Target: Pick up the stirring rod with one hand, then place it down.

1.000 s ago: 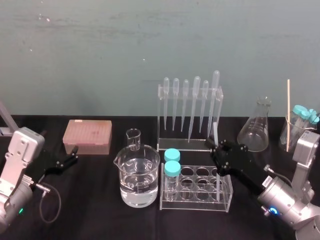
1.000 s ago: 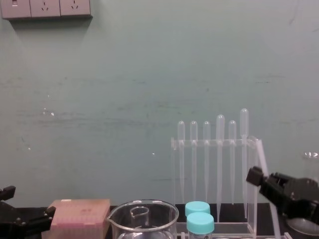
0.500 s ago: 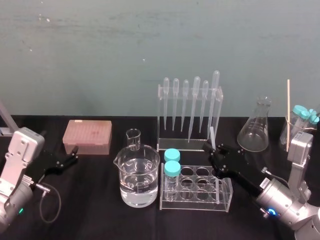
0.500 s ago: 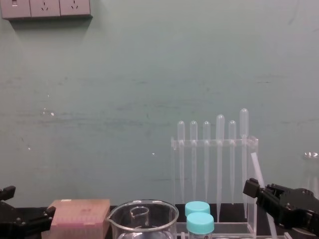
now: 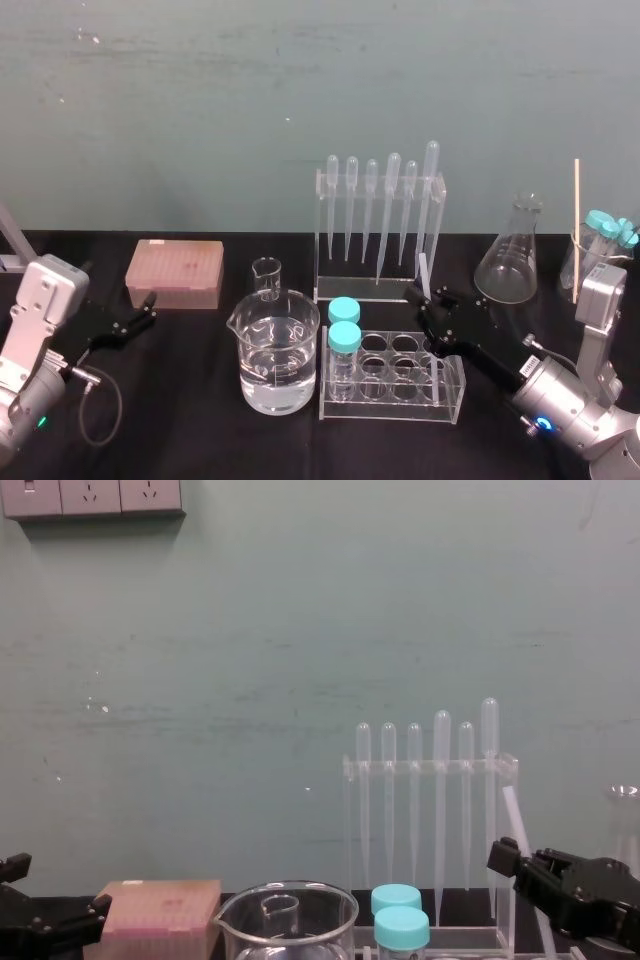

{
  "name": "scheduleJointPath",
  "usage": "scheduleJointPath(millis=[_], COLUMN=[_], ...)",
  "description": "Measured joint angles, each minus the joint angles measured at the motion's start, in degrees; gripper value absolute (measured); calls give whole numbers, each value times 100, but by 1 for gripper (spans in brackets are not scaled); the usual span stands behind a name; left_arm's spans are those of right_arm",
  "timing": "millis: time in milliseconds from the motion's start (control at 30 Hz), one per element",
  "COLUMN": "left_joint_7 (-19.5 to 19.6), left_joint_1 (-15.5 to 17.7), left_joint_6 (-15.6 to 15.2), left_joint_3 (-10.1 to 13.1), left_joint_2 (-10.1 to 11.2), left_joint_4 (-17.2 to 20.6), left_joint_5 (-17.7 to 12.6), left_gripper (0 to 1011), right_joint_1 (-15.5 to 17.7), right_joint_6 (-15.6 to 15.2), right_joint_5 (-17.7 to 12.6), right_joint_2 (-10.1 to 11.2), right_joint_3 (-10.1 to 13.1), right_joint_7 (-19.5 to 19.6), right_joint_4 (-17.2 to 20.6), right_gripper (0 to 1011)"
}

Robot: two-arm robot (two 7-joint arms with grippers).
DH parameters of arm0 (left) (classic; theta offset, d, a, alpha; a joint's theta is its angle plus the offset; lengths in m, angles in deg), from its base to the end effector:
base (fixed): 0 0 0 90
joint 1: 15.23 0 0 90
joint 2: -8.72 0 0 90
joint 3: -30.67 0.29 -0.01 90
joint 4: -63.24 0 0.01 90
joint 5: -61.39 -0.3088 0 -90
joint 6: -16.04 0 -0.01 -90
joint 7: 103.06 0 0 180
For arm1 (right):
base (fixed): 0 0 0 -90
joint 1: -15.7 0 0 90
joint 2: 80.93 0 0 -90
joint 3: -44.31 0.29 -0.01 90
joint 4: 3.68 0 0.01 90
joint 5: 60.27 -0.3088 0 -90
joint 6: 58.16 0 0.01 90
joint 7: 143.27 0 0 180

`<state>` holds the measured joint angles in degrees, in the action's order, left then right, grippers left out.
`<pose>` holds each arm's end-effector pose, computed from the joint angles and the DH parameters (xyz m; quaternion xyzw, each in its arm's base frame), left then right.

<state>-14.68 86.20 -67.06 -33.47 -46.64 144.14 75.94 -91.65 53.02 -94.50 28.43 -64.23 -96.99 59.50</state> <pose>0.3581 0.0827 -0.3023 0.1415 -0.1324 0.5800 0.7913 0.3964 -0.0604 -0.3423 0.1033 -0.0169 -0.3596 0.9272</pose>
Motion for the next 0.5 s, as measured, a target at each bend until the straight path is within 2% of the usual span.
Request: scheduleJointPath(millis=[500], left_joint_7=[0], left_joint_1=[0], left_joint_6=[0], left_joint_3=[0], left_joint_2=[0], left_joint_4=[0], left_joint_5=[0], left_gripper=[1000], right_joint_1=[1], right_joint_6=[7], right_joint_5=[-4], right_joint_2=[0], right_joint_3=[2], right_joint_7=[0], right_joint_4=[7], right_gripper=[537])
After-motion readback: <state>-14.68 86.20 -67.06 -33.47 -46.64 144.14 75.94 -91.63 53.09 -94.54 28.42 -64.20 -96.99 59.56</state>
